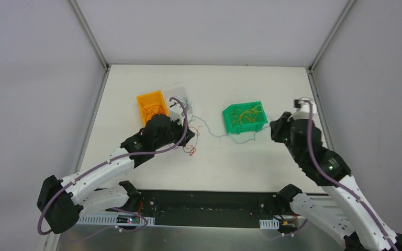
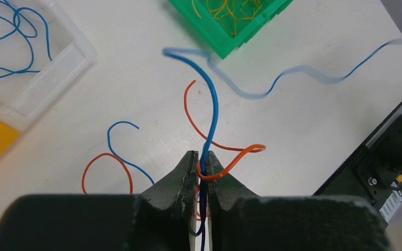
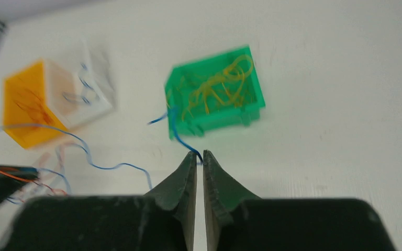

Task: Untangle the cables
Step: Untie the cable.

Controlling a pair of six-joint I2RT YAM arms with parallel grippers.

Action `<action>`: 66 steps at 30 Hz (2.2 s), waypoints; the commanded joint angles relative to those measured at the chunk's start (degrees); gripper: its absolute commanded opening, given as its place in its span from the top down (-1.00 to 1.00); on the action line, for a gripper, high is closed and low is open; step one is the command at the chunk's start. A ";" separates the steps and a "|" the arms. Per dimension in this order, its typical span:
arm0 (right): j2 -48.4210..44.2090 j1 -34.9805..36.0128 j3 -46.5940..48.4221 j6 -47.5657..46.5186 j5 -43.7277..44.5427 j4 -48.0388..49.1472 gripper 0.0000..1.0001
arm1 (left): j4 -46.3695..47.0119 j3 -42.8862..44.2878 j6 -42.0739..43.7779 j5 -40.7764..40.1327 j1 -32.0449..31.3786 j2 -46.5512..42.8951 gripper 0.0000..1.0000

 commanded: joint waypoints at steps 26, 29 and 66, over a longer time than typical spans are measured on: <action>22.27 3.48 -24.60 11.20 -41.66 33.82 -0.64 | -31.19 17.45 8.68 5.65 -0.61 -0.85 1.00; 24.76 6.63 -25.96 10.06 -45.00 43.41 -0.63 | -31.28 18.11 8.96 6.85 -0.64 -1.70 1.00; -2.26 -1.44 -40.89 31.42 7.16 20.57 1.00 | -47.73 25.35 3.77 -55.12 3.26 -15.85 1.00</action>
